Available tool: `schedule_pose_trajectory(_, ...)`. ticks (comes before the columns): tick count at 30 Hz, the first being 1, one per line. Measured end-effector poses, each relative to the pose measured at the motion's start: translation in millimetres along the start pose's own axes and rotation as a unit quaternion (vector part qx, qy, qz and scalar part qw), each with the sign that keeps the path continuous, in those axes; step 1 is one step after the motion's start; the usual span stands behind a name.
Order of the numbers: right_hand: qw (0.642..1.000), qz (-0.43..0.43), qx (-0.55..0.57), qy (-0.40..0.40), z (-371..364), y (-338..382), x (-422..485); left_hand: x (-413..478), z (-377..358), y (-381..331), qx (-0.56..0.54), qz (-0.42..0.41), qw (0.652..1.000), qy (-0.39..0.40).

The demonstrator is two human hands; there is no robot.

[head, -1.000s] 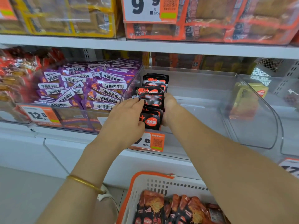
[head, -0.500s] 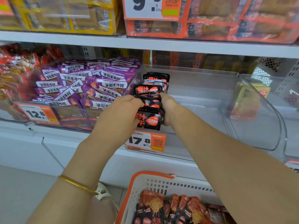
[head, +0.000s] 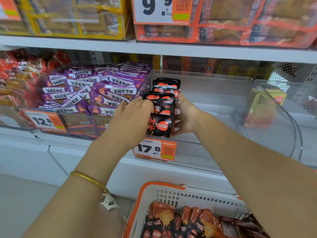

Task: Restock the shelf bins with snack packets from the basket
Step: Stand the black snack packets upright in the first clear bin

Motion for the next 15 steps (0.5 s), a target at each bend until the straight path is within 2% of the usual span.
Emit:
schedule_pose_trajectory(6, 0.997, -0.008, -0.071, -0.003, 1.5, -1.7, 7.8, -5.2, -1.8, -3.9, 0.046, 0.01, 0.998, -0.046)
schedule_pose_trajectory(11, 0.997, -0.007, -0.073, -0.01, 8.0, -2.2, 5.1, -13.9, -4.2, -4.6, 0.025, -0.001, 0.996, -0.08)
schedule_pose_trajectory(15, 0.999, -0.011, -0.046, 0.005, 18.2, -2.1, -7.8, -30.5, -3.1, -4.0, -0.042, -0.011, 0.981, -0.191)
Point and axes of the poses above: each hand's wrist, its own x-axis towards the middle knuckle, its own z-axis out of the back of the hand, y = z × x, the point moved 5 cm from there along x, towards the middle knuckle, and after that the axes turned 7 degrees about y, right-handed, at the moved point
